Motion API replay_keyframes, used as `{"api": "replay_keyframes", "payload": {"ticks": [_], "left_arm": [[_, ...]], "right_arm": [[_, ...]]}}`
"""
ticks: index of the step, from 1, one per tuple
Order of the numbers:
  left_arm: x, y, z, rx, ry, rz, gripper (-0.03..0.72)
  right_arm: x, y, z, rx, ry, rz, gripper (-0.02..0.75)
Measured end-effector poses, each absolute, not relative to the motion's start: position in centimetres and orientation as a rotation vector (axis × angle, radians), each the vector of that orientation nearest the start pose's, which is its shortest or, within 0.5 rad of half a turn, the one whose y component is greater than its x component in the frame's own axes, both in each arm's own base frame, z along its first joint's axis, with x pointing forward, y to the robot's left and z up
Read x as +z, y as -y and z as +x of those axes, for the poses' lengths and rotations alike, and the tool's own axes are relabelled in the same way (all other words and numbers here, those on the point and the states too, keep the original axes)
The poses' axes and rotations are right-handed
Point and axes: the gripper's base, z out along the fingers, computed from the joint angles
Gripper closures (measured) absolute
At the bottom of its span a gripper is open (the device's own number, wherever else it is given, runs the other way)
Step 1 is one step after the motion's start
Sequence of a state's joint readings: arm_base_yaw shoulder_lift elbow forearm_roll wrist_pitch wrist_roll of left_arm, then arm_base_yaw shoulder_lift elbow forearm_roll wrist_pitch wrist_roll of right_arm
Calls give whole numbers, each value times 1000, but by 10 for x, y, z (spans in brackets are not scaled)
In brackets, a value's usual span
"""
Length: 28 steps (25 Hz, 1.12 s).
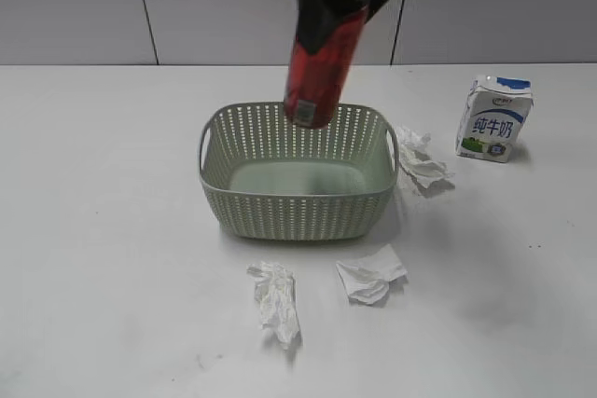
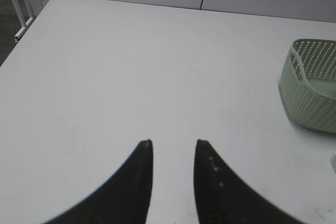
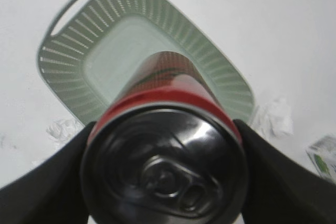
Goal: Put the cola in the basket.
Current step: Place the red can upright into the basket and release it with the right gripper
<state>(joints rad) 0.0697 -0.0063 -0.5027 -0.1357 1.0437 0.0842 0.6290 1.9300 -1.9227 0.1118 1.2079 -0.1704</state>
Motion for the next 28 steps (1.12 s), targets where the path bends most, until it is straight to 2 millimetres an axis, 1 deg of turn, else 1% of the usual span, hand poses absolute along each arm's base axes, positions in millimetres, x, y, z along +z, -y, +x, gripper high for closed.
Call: {"api": "replay_keyframes", "payload": {"ticks": [1,3,5,7,10,13,16,23,26,28], "left_arm": [[280,11,-5,-64,-2011,20,471],[280,11,-5,-64,-2011,20,471],[280,11,-5,-64,-2011,20,471],[280,11,-5,-64,-2011,20,471],[280,11,-5,-64,-2011,20,471],[280,11,-5,-64,-2011,20,471],[280,11,-5,-64,-2011,20,471],[280,11,-5,-64,-2011,20,471],[280,11,-5,-64,-2011,20,471],[280,11,-5,-64,-2011,20,471]], "right_arm": [[328,-268,335,289,-2505,-1085,215],[307,-289,335,264,-2501,-1188,215],[287,-304,333,215,-2503,-1274,215],[265,-312,335,170,-2523,-1332,215],[240,-316,341,138,-2563,-1364,215],[224,-319,345,122,-2582,-1376,215],[216,-323,347,154,-2583,-1367,215],[215,-328,346,235,-2587,-1342,215],[215,-328,346,237,-2595,-1345,216],[214,-328,345,237,-2600,-1347,186]]}}
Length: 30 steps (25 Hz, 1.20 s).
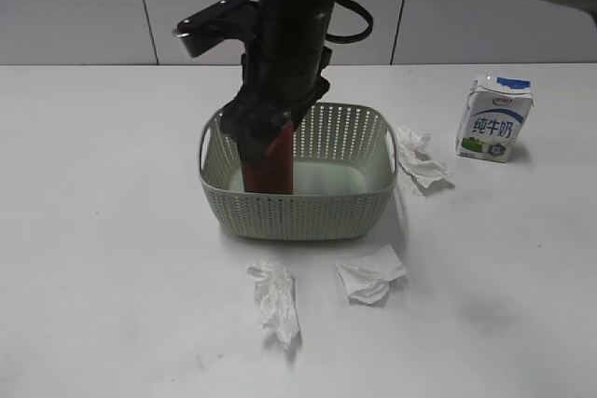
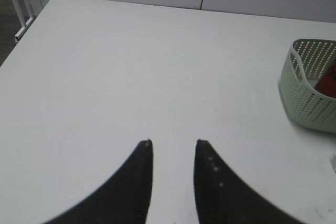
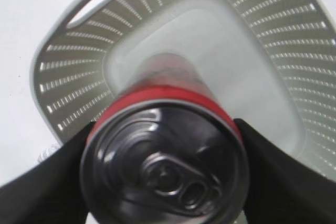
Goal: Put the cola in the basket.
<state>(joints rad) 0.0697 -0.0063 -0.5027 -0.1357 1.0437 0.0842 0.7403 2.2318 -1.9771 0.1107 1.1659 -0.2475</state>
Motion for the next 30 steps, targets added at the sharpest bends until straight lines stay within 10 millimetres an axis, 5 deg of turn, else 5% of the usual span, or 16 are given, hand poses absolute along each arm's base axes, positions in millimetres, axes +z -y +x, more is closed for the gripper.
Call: {"api": "replay_keyframes", "payload": {"ticks": [3,12,17,21,25,30], "left_arm": [[280,11,-5,-64,-2011,20,471],[280,11,-5,-64,-2011,20,471],[280,11,-5,-64,-2011,20,471],[280,11,-5,-64,-2011,20,471],[280,11,-5,-64,-2011,20,471],[280,11,-5,-64,-2011,20,471]], "right_arm": [[223,-327,344,245,-2585,-1341,87],[299,-296,340,307,-2512,-1138,71],[334,-228,369,292,-2548,-833,71],[342,-161,388,246,-2605,-600,85],[332,-94,389,193,-2699,-389,100],[330,-33,363,148,-2765,-164,112]]}}
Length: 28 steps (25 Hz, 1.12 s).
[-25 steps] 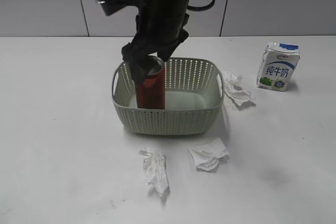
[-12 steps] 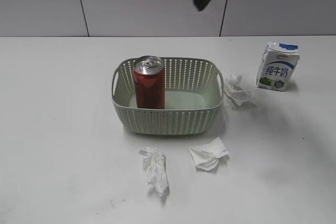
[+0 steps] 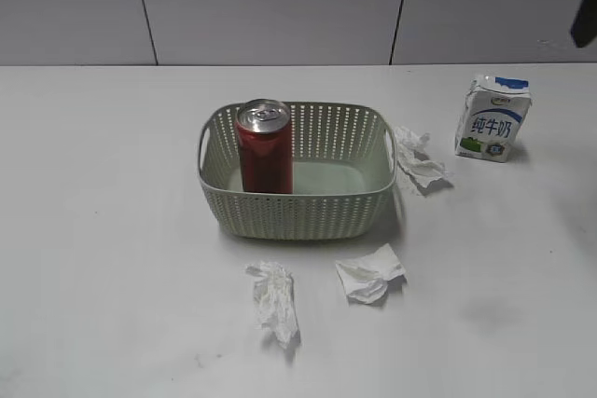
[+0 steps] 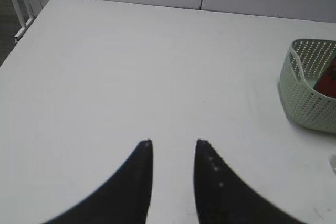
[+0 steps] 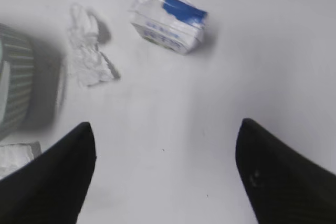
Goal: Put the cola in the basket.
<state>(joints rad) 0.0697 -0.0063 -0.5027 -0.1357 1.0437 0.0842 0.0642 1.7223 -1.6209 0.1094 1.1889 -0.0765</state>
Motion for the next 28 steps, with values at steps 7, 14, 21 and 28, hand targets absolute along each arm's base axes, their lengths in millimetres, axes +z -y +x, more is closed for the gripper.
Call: {"api": "replay_keyframes", "payload": {"ticks": [7,14,21,28], "left_arm": [[280,11,-5,-64,-2011,20,471],[280,11,-5,-64,-2011,20,471],[280,11,-5,-64,-2011,20,471],[280,11,-5,-64,-2011,20,471]], "right_arm": [[335,-24,284,187,-2788,-122,138],[305,-21,210,185,-2784,-105,142],[264,-18,158,183,-2790,-87,143],[242,-16,116,184,-2700,-75,144]]}}
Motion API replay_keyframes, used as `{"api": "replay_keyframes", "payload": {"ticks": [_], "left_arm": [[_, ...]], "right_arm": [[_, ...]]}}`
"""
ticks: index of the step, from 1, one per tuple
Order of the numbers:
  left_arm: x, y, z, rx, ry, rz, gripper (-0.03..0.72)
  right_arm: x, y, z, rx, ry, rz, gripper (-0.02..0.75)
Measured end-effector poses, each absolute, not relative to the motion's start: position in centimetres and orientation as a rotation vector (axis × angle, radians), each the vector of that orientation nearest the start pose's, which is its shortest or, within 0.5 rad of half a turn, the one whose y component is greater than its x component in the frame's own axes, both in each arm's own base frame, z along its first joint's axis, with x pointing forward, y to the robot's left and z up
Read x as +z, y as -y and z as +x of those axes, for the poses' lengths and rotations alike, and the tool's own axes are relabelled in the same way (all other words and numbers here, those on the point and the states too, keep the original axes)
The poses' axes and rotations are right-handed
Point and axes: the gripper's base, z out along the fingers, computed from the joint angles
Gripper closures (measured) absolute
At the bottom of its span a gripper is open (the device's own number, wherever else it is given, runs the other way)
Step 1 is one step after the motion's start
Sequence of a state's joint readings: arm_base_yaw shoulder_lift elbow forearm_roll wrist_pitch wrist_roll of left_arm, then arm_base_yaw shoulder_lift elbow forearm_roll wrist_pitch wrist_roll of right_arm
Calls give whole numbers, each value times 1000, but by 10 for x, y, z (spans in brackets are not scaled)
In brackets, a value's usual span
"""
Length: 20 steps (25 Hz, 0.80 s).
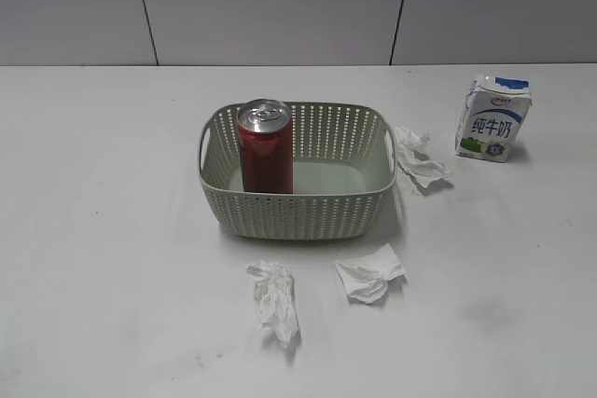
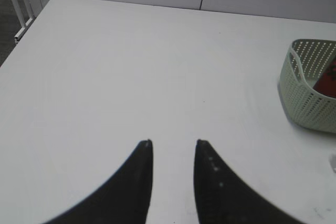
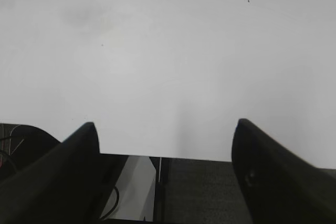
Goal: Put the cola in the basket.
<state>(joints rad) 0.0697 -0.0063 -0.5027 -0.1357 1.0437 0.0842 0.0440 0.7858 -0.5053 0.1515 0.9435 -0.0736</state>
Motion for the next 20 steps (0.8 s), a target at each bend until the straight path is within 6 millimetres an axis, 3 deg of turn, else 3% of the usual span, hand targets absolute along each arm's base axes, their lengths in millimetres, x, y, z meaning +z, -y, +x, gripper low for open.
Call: {"api": "replay_keyframes", "payload": {"ticks": [5,20], "left_arm": [[280,11,-5,-64,-2011,20,471],[280,11,-5,-64,-2011,20,471]], "right_arm": [[238,-15,89,181,-2598,-81,144],[263,-12,24,165,-2114,-103,143]]}}
